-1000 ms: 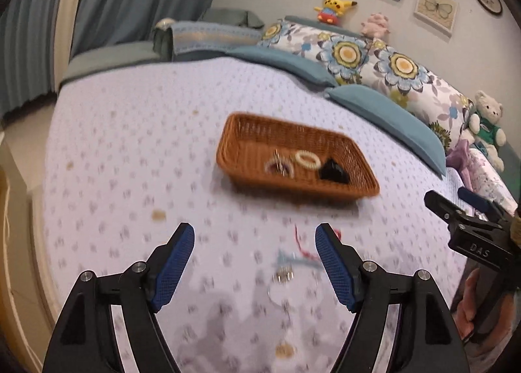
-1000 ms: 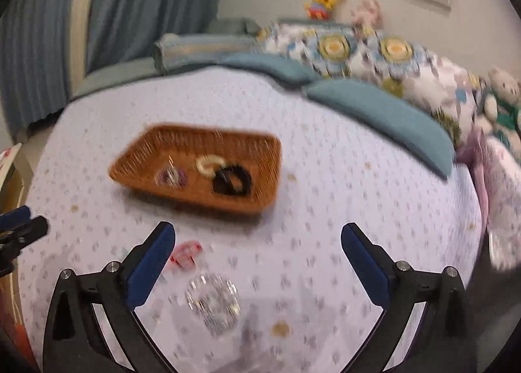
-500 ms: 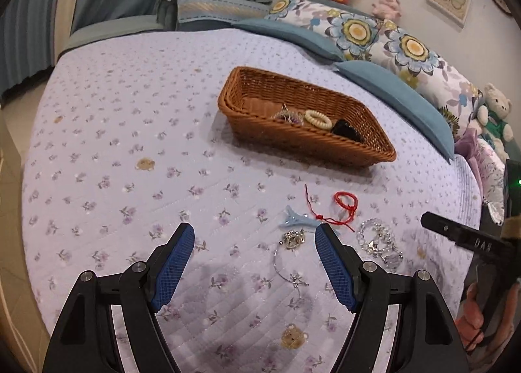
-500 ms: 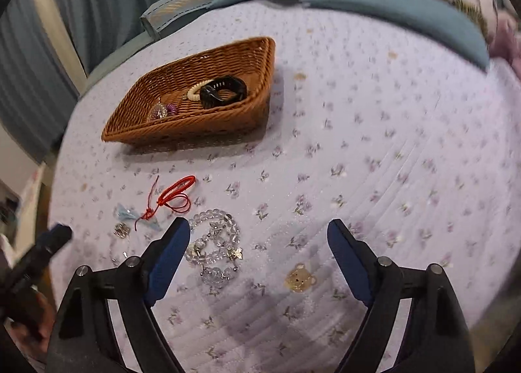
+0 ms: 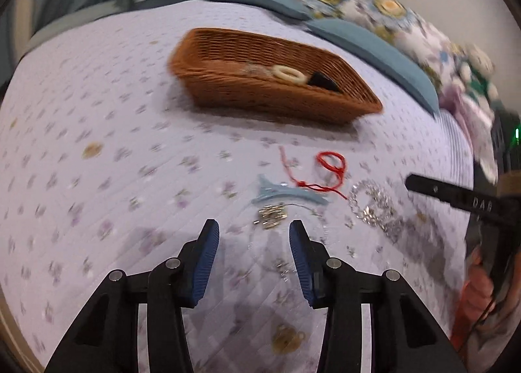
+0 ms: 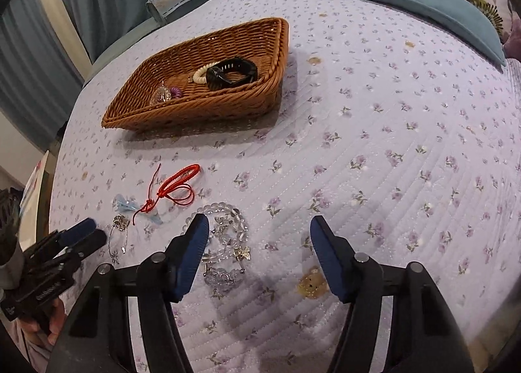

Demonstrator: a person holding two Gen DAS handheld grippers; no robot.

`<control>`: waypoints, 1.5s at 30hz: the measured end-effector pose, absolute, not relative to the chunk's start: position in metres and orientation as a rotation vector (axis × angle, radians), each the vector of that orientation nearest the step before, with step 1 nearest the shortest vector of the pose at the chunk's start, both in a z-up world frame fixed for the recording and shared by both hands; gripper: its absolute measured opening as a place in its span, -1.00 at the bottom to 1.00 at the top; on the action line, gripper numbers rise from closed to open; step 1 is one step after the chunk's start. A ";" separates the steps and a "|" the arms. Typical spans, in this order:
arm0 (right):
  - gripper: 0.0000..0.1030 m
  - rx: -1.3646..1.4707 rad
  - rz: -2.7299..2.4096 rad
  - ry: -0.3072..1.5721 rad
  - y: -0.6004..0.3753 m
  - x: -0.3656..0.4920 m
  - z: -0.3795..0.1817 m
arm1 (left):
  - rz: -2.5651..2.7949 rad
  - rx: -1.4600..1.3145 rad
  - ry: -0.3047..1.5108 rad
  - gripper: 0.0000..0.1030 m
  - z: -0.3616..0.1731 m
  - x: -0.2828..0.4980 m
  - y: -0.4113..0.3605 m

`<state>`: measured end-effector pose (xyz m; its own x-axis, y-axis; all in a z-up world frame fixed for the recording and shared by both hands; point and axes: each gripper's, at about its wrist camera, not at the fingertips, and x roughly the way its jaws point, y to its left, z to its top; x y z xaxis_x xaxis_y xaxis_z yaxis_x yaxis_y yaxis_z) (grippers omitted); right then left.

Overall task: Organize jewelry
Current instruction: 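Grasp a clear bead bracelet with the right tool while the left tool grasps a silver earring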

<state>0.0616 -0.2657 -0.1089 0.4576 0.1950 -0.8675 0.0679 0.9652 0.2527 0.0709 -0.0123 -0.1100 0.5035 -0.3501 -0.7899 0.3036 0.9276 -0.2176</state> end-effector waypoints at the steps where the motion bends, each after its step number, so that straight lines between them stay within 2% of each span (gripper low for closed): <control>1: 0.20 0.269 0.082 1.100 -0.266 0.063 -0.110 | -0.395 -0.030 0.970 -0.14 -0.111 0.074 -0.016; 6: 0.11 0.317 0.101 1.121 -0.271 0.068 -0.117 | -0.417 -0.023 1.014 -0.34 -0.120 0.094 -0.023; 10: 0.00 0.333 0.100 1.138 -0.272 0.073 -0.123 | -0.441 -0.014 1.018 -0.34 -0.123 0.097 -0.030; 14: 0.00 0.301 0.114 1.148 -0.263 0.076 -0.127 | -0.450 0.006 1.013 -0.34 -0.124 0.097 -0.036; 16: -0.04 0.266 0.110 1.149 -0.256 0.079 -0.129 | -0.449 0.001 1.012 -0.47 -0.124 0.097 -0.036; 19: -0.27 0.226 0.119 1.163 -0.245 0.085 -0.134 | -0.440 -0.009 1.017 -0.72 -0.126 0.099 -0.034; 21: -0.40 0.166 0.108 1.168 -0.236 0.087 -0.137 | -0.442 -0.024 1.018 -0.74 -0.125 0.099 -0.032; 22: -0.51 0.136 0.102 1.164 -0.232 0.086 -0.137 | -0.444 -0.033 1.016 -0.74 -0.125 0.099 -0.031; 23: -0.77 0.103 0.103 1.157 -0.227 0.085 -0.136 | -0.445 -0.041 1.014 -0.74 -0.124 0.099 -0.030; 33: -0.79 0.226 0.186 1.014 -0.241 0.069 -0.101 | -0.475 -0.129 0.959 -0.74 -0.105 0.087 -0.014; 45: -0.79 0.302 0.247 0.947 -0.250 0.057 -0.079 | -0.481 -0.238 0.910 -0.74 -0.086 0.082 0.011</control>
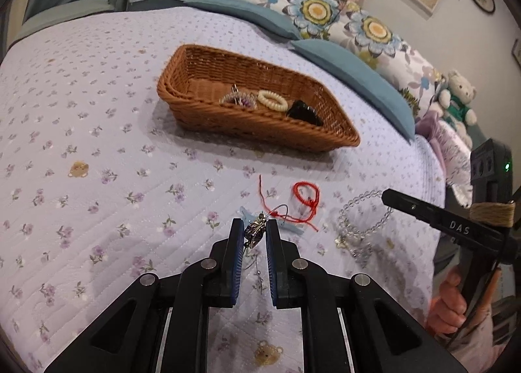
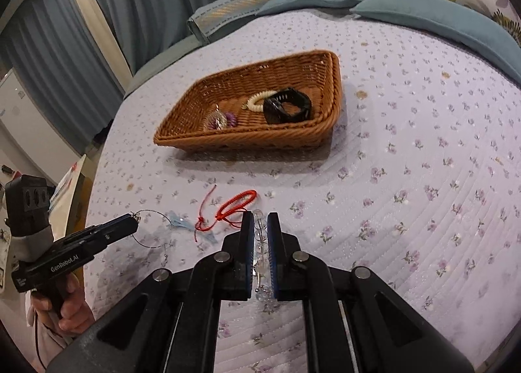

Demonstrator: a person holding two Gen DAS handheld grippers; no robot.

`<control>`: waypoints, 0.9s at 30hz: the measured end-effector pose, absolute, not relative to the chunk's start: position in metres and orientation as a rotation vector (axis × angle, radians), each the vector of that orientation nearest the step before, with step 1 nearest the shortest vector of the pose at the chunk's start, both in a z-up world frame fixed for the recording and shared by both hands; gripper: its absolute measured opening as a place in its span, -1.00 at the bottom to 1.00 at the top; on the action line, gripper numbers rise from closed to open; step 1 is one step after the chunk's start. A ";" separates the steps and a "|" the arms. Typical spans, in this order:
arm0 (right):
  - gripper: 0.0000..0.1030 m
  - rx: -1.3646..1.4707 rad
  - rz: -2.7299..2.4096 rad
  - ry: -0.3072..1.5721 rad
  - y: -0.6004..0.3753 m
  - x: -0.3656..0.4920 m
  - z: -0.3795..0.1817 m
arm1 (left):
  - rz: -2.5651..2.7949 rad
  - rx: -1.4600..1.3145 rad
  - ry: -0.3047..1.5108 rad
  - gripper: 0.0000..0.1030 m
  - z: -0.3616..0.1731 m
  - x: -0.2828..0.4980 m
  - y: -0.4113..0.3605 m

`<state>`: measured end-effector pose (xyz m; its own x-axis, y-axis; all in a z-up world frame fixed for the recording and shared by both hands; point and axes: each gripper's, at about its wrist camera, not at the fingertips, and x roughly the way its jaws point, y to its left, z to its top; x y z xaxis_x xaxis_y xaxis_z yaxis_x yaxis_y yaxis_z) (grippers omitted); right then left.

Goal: Organize jewelry

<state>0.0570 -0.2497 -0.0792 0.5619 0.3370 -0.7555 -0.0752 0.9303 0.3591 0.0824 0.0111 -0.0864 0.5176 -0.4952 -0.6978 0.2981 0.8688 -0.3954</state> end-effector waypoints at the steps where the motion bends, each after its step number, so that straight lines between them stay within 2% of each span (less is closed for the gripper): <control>1: -0.79 0.299 0.247 0.940 -0.249 0.056 -0.077 | -0.482 -0.253 0.905 -0.74 -0.085 0.082 0.015; 21: -0.79 0.292 0.232 0.875 -0.256 0.052 -0.052 | -0.580 -0.344 0.837 -0.74 -0.060 0.074 0.031; 27: -0.79 0.299 0.228 0.886 -0.259 0.053 -0.057 | -0.531 -0.254 0.812 -0.74 -0.057 0.069 0.023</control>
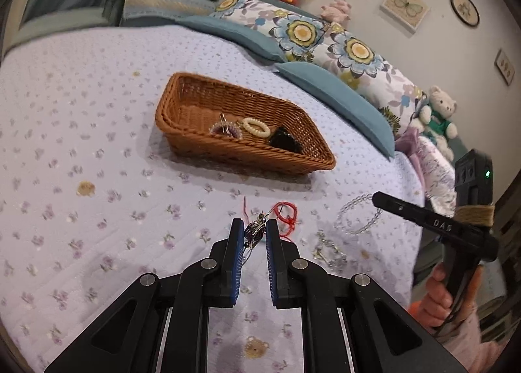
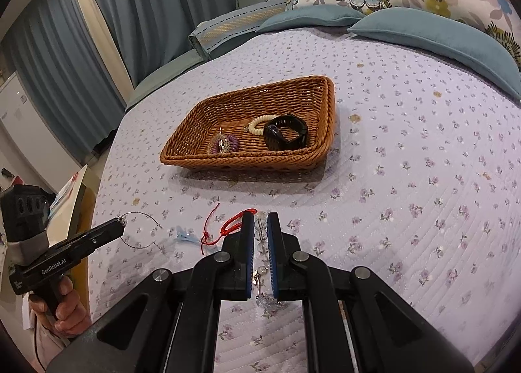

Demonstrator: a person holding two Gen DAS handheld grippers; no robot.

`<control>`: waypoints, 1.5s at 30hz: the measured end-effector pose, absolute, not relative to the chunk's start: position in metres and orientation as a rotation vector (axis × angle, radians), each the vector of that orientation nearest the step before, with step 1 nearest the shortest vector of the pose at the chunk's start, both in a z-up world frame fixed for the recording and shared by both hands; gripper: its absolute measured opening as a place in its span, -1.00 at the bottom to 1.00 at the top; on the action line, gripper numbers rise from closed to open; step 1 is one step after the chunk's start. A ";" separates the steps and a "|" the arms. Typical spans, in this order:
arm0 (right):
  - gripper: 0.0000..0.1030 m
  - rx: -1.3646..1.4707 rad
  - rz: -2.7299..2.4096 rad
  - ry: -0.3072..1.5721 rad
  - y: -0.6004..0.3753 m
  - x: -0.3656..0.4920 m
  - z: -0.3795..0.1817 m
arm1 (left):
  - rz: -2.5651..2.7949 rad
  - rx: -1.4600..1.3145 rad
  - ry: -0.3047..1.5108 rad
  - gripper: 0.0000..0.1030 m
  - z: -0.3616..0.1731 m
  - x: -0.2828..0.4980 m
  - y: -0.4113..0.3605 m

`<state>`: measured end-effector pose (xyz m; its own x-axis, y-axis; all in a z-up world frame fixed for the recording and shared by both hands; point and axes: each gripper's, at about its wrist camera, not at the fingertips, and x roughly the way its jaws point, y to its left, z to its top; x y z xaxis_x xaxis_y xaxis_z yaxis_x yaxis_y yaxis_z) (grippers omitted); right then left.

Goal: Organize jewelry

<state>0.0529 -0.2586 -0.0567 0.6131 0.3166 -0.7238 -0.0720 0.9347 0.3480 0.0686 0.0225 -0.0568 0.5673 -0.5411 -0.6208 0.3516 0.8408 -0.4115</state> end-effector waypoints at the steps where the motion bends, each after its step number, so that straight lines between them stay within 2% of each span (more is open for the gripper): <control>1: -0.79 0.299 0.228 0.885 -0.259 0.053 -0.057 | -0.530 -0.242 0.804 -0.74 -0.056 0.067 0.021; 9: -0.79 0.304 0.234 0.896 -0.258 0.053 -0.061 | -0.495 0.024 0.754 -0.74 -0.055 0.048 -0.014; 16: -0.79 0.312 0.242 0.890 -0.259 0.053 -0.062 | -0.527 0.057 0.752 -0.74 -0.056 0.043 -0.021; 21: -0.79 0.312 0.244 0.897 -0.259 0.053 -0.062 | -0.506 0.073 0.876 -0.74 -0.078 0.055 -0.025; 24: -0.79 0.312 0.246 0.896 -0.259 0.052 -0.061 | -0.520 0.082 0.932 -0.68 -0.088 0.054 -0.024; 26: -0.79 0.313 0.249 0.895 -0.259 0.052 -0.061 | -0.510 0.092 0.953 -0.45 -0.091 0.051 -0.022; 27: -0.79 0.314 0.251 0.895 -0.260 0.052 -0.061 | -0.499 0.096 0.956 -0.26 -0.093 0.050 -0.019; 28: -0.79 0.315 0.253 0.896 -0.260 0.052 -0.061 | -0.489 0.097 0.957 -0.23 -0.094 0.050 -0.017; 35: -0.79 0.312 0.257 0.896 -0.260 0.052 -0.060 | -0.505 0.082 0.974 -0.23 -0.094 0.049 -0.010; 41: -0.79 0.319 0.264 0.895 -0.261 0.052 -0.059 | -0.455 -0.118 1.004 -0.23 -0.090 0.060 0.036; 45: -0.79 0.308 0.267 0.897 -0.259 0.051 -0.059 | -0.520 -0.111 1.001 -0.23 -0.086 0.052 0.029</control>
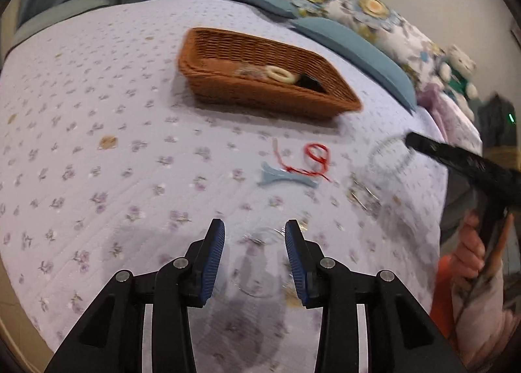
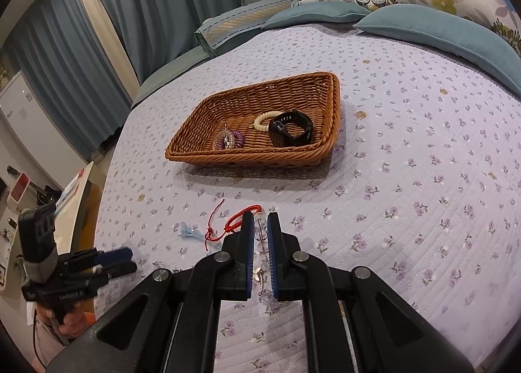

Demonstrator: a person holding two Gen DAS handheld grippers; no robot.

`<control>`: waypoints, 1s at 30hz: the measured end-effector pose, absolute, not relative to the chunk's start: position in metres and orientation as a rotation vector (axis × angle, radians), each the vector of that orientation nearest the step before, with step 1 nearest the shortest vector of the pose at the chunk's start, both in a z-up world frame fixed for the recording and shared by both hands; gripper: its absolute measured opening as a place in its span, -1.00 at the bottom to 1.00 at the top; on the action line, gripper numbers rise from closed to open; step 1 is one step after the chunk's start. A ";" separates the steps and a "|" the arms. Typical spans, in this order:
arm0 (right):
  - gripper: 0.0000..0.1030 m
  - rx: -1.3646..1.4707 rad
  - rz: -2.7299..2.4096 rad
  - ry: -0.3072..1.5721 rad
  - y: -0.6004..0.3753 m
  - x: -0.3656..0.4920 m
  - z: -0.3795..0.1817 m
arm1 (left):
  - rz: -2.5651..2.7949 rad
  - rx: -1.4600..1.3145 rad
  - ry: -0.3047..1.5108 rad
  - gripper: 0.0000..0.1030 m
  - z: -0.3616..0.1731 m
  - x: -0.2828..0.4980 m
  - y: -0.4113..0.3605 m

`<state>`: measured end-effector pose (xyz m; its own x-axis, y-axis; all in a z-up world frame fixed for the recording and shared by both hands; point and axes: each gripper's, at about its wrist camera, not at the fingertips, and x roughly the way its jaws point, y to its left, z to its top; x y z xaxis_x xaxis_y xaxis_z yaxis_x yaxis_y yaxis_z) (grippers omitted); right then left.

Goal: Organize jewelry

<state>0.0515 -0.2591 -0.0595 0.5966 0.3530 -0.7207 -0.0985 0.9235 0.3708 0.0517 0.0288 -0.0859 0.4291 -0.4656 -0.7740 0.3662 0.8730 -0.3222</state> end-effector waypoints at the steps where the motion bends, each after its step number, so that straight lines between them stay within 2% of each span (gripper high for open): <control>1: -0.79 0.308 0.267 0.897 -0.259 0.051 -0.060 | -0.535 -0.097 1.009 -0.23 -0.086 0.049 0.024; 10: -0.79 0.314 0.272 0.905 -0.259 0.052 -0.062 | -0.567 0.144 1.068 -0.26 -0.109 0.028 -0.026; 11: -0.79 0.315 0.272 0.904 -0.259 0.052 -0.062 | -0.555 0.167 1.078 -0.32 -0.113 0.029 -0.030; 13: -0.79 0.319 0.275 0.903 -0.259 0.052 -0.062 | -0.535 0.198 1.072 -0.73 -0.117 0.028 -0.033; 14: -0.79 0.325 0.280 0.901 -0.259 0.051 -0.061 | -0.548 0.183 1.067 -0.78 -0.115 0.028 -0.032; 21: -0.79 0.351 0.300 0.873 -0.263 0.047 -0.044 | -0.543 0.086 0.995 -0.79 -0.089 0.036 -0.020; 25: -0.79 0.344 0.326 0.837 -0.260 0.054 -0.020 | -0.573 0.025 0.916 -0.79 -0.053 0.046 -0.011; 30: -0.79 0.260 0.327 0.778 -0.240 0.090 0.012 | -0.586 -0.016 0.813 -0.79 -0.005 0.097 -0.009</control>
<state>0.0898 -0.2398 0.0125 0.6666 0.3805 -0.6410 -0.1911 0.9184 0.3464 0.0975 -0.0091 -0.0046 0.5383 -0.4984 -0.6796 0.4867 0.8421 -0.2321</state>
